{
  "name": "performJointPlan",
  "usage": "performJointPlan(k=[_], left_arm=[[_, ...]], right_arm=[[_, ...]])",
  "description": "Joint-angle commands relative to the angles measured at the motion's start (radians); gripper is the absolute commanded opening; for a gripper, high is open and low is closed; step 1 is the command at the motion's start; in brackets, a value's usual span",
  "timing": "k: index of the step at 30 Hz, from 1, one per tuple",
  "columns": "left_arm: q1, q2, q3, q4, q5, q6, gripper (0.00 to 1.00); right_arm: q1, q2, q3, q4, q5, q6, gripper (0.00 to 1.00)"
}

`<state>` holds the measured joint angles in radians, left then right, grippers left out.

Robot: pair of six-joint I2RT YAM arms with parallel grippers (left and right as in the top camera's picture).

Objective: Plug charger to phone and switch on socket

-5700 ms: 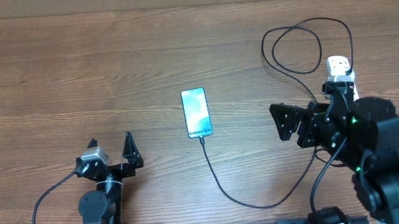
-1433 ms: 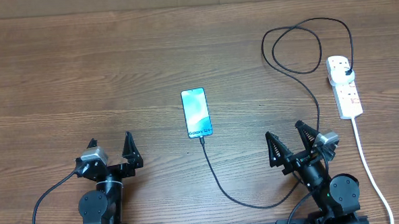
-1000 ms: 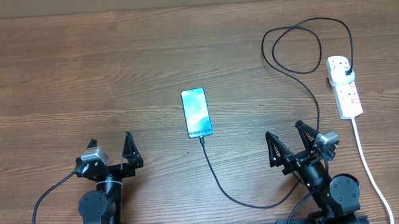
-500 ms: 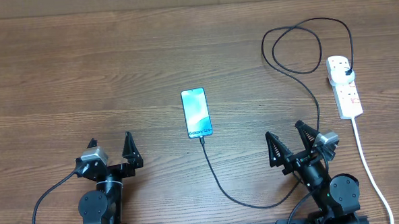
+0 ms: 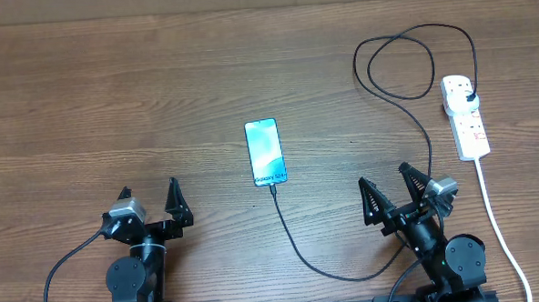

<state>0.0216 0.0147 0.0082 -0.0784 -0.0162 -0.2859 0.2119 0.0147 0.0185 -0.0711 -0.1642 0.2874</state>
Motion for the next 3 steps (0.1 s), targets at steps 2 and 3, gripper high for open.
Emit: performJointPlan(k=[2, 3], left_arm=[[0.003, -0.010, -0.003, 0.002, -0.010, 0.005, 1.00], [0.003, -0.010, -0.003, 0.002, -0.010, 0.005, 1.00]], right_arm=[[0.007, -0.012, -0.011, 0.006, 0.014, -0.004, 1.00], [0.007, -0.012, -0.011, 0.006, 0.014, -0.004, 1.00]])
